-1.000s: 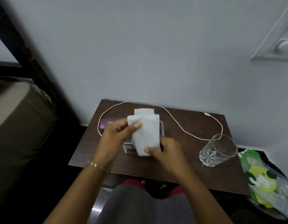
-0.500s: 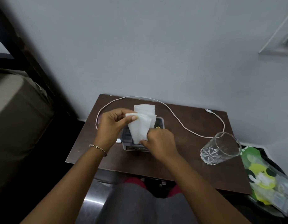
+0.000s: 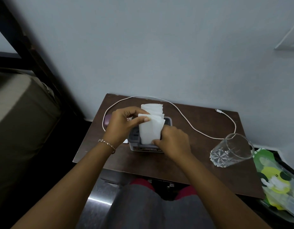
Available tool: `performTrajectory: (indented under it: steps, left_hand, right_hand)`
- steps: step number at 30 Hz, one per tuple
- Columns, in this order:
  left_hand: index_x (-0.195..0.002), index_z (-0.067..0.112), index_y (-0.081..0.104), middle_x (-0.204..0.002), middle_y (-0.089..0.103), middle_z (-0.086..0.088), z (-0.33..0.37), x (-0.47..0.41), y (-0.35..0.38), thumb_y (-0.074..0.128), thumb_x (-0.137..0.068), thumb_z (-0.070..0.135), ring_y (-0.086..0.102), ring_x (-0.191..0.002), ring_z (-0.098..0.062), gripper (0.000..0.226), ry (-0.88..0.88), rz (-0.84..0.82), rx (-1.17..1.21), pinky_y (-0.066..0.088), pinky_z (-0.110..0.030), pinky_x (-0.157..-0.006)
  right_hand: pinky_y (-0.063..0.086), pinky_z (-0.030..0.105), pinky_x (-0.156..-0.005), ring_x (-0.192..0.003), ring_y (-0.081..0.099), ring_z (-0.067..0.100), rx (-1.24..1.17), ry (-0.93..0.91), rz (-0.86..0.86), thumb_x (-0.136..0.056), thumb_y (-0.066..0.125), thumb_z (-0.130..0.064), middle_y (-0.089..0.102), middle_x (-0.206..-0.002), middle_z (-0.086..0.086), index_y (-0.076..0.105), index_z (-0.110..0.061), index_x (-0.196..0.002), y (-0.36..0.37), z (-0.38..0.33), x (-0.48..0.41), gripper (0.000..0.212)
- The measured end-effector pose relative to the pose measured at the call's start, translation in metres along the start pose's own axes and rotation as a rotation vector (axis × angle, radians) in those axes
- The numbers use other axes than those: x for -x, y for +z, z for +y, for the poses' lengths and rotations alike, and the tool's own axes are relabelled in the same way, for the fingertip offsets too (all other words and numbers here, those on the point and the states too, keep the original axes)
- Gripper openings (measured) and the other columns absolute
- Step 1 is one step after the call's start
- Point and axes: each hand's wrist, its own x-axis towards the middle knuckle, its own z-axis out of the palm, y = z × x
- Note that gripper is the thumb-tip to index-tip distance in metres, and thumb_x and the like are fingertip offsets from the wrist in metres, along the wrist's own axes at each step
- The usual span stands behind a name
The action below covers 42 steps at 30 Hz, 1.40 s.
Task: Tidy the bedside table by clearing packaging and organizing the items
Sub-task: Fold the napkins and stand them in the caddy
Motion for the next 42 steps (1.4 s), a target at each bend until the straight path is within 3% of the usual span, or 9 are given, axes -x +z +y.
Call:
performTrajectory:
  steps: [9,13,19,25,32,35,38,40,42]
  left_hand:
    - [-0.082,0.028,0.071,-0.087,0.073,0.015,-0.013,0.008,0.002,0.074,-0.067,0.030,0.067,-0.088,-0.005,0.015,-0.060,-0.029,0.007,0.054,-0.024,-0.082]
    - [-0.085,0.019,0.072,-0.093,0.073,0.005,-0.019,0.013,-0.003,0.076,-0.070,0.020,0.067,-0.088,-0.004,0.015,-0.061,-0.008,-0.055,0.051,-0.014,-0.077]
    - [-0.076,0.024,0.072,-0.080,0.070,0.013,-0.025,0.015,0.005,0.076,-0.071,0.022,0.066,-0.077,-0.005,0.007,-0.010,0.007,-0.196,0.051,-0.016,-0.069]
    - [-0.081,0.014,0.075,-0.082,0.072,-0.002,-0.039,0.015,0.011,0.074,-0.074,0.018,0.065,-0.077,-0.013,0.007,-0.060,0.074,-0.205,0.052,-0.022,-0.070]
    - [-0.082,0.017,0.072,-0.083,0.070,0.005,-0.037,0.021,0.010,0.070,-0.078,0.014,0.063,-0.078,-0.005,0.005,-0.093,0.100,-0.113,0.049,-0.011,-0.069]
    - [-0.090,0.016,0.070,-0.092,0.070,0.004,-0.035,0.032,0.009,0.065,-0.083,0.013,0.064,-0.086,-0.002,0.009,-0.183,0.235,0.047,0.049,-0.011,-0.075]
    - [-0.104,0.017,0.065,-0.104,0.067,0.000,-0.049,0.050,0.010,0.057,-0.090,0.016,0.061,-0.100,-0.012,0.015,-0.351,0.407,0.186,0.050,-0.024,-0.088]
    - [-0.115,0.018,0.062,-0.116,0.065,-0.004,-0.055,0.058,0.015,0.055,-0.092,0.023,0.059,-0.112,-0.018,0.025,-0.450,0.398,0.242,0.046,-0.041,-0.100]
    - [-0.122,0.020,0.059,-0.122,0.064,-0.003,-0.051,0.062,0.022,0.053,-0.093,0.024,0.058,-0.116,-0.017,0.030,-0.468,0.326,0.294,0.043,-0.043,-0.104]
  right_hand:
    - [0.039,0.029,-0.065,-0.091,0.063,0.027,-0.103,0.002,0.002,-0.082,0.062,-0.038,0.068,-0.101,0.005,0.058,-0.023,-0.112,0.006,0.005,0.003,0.034]
    - [0.047,0.029,-0.064,-0.086,0.065,0.019,-0.370,0.095,0.015,-0.078,0.068,-0.040,0.071,-0.097,-0.001,0.063,-0.027,-0.110,0.004,0.010,0.001,0.035]
    - [0.051,0.032,-0.067,-0.085,0.065,0.018,-0.368,0.110,0.055,-0.080,0.065,-0.044,0.072,-0.094,-0.003,0.064,-0.029,-0.109,0.011,0.012,0.002,0.033]
    - [0.052,0.035,-0.069,-0.084,0.064,0.020,-0.345,0.124,0.037,-0.081,0.062,-0.045,0.071,-0.092,-0.003,0.065,-0.027,-0.103,0.009,0.012,-0.005,0.028]
    - [0.051,0.032,-0.068,-0.084,0.063,0.014,-0.465,0.113,0.087,-0.079,0.064,-0.047,0.071,-0.093,-0.007,0.066,-0.028,-0.100,0.011,0.015,-0.008,0.029]
    - [0.052,0.024,-0.070,-0.079,0.064,0.002,-0.731,0.181,0.222,-0.078,0.068,-0.043,0.070,-0.086,-0.010,0.068,-0.026,-0.093,0.010,0.018,-0.002,0.022]
    - [0.051,0.024,-0.074,-0.076,0.063,0.002,-0.905,0.354,0.429,-0.085,0.064,-0.030,0.070,-0.087,-0.008,0.069,-0.022,-0.093,0.011,0.031,0.011,0.012]
    - [0.049,0.025,-0.084,-0.088,0.062,0.006,-0.955,0.428,0.321,-0.089,0.059,-0.030,0.069,-0.102,-0.005,0.066,-0.017,-0.110,0.024,0.039,0.018,0.025]
    - [0.048,0.033,-0.096,-0.103,0.062,0.008,-1.006,0.449,0.172,-0.089,0.054,-0.039,0.067,-0.113,-0.006,0.063,-0.019,-0.119,0.038,0.039,0.022,0.037]
